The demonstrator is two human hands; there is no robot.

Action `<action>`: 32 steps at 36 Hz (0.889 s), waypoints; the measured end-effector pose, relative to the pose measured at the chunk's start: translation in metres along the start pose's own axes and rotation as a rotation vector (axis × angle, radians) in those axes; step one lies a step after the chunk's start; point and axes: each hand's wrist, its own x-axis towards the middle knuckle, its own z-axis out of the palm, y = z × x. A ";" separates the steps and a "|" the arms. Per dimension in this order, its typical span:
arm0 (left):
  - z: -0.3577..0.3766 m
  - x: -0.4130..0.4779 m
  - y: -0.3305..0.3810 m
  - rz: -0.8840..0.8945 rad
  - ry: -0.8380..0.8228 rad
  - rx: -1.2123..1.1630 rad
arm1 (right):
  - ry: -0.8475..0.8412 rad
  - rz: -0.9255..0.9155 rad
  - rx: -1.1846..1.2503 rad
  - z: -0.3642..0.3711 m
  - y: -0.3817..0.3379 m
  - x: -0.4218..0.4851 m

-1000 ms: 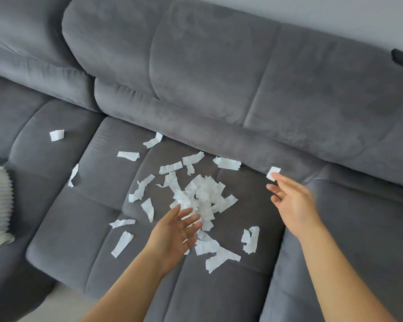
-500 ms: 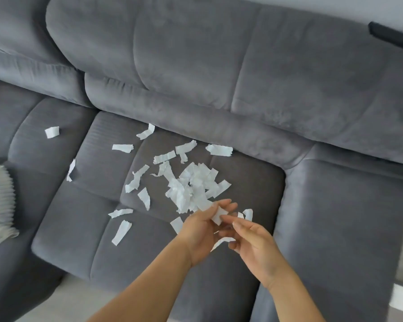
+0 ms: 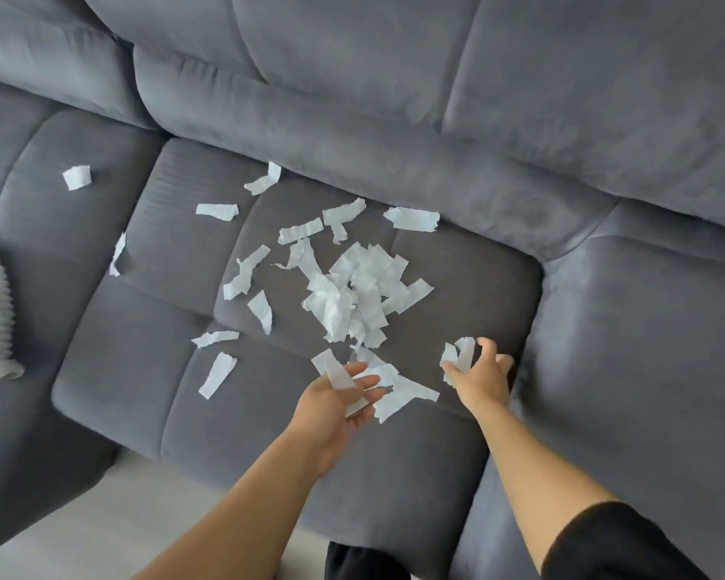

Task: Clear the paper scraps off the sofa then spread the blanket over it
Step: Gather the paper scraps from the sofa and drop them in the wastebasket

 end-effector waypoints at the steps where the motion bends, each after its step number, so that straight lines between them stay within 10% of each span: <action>1: -0.003 0.001 -0.002 0.001 0.003 -0.008 | 0.020 -0.017 -0.019 0.004 -0.001 0.004; 8: -0.014 0.004 -0.002 -0.019 0.036 -0.032 | -0.001 -0.172 0.016 0.015 -0.006 0.000; 16: -0.003 -0.009 0.023 -0.052 0.064 0.118 | -0.302 -0.122 0.609 -0.019 -0.071 -0.085; 32: -0.015 -0.027 0.063 0.060 -0.336 0.031 | -0.834 -0.396 0.359 -0.073 -0.176 -0.163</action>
